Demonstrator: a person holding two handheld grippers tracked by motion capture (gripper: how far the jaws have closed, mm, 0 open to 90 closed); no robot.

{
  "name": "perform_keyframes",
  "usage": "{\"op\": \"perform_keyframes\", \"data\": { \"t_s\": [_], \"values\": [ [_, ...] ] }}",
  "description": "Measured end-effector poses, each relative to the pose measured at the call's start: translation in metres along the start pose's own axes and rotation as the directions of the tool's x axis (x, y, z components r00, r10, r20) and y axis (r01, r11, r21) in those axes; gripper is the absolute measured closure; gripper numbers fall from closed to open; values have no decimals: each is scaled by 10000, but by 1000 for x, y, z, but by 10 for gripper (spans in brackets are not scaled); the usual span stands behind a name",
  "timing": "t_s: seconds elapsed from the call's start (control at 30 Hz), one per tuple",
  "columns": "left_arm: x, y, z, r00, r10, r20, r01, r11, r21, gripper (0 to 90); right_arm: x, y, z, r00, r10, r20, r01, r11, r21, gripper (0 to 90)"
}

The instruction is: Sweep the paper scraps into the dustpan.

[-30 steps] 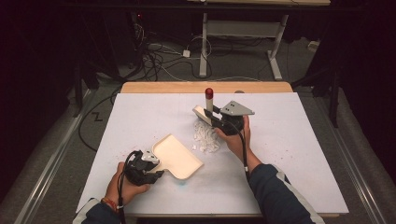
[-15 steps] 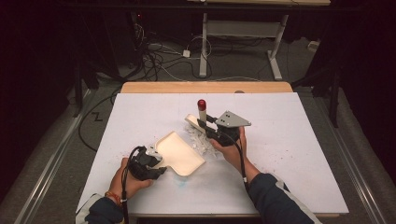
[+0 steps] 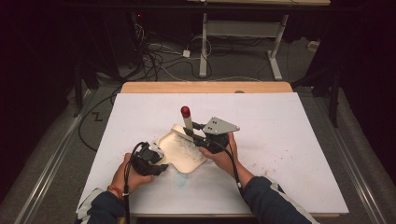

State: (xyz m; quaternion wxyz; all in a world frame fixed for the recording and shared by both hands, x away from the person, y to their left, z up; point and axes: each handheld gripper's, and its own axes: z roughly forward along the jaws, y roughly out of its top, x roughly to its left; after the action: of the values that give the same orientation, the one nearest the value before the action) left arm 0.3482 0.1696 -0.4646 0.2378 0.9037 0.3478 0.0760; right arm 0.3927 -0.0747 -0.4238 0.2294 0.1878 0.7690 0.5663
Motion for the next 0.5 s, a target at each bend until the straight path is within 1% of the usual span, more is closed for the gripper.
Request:
{"op": "perform_keyframes", "data": {
  "t_s": [0.03,0.07,0.13,0.17,0.23,0.33,0.43,0.5],
  "values": [
    [0,0,0,10000,26,-9,-26,10000,16,632,0,3,0,9998,16,-218,-19,9999,-145,708],
    [-1,-1,-1,10000,86,-25,-86,10000,31,632,0,3,0,9998,16,-218,-19,9999,-145,708],
    [-2,-2,-2,9999,121,-13,-121,9999,78,632,0,11,-2,9996,45,-288,-55,9993,-363,709],
    [-3,-3,-3,9999,148,-26,-147,9998,93,632,0,11,-2,9996,45,-288,-55,9993,-363,709],
    [-4,-6,-4,9997,231,-40,-231,9997,118,632,0,16,-5,9997,-209,-147,203,9990,-394,709],
    [-5,-9,-6,9995,325,-34,-324,9993,169,632,-4,22,-13,9998,20,-179,-30,9983,-588,709],
    [-6,-12,-8,9993,368,-55,-366,9991,235,632,-9,29,-26,10000,77,29,-74,9974,-711,709],
    [-7,-14,-9,9991,402,-94,-400,9989,244,632,-12,34,-36,9995,59,299,-38,9974,-722,709]
  ]
}}
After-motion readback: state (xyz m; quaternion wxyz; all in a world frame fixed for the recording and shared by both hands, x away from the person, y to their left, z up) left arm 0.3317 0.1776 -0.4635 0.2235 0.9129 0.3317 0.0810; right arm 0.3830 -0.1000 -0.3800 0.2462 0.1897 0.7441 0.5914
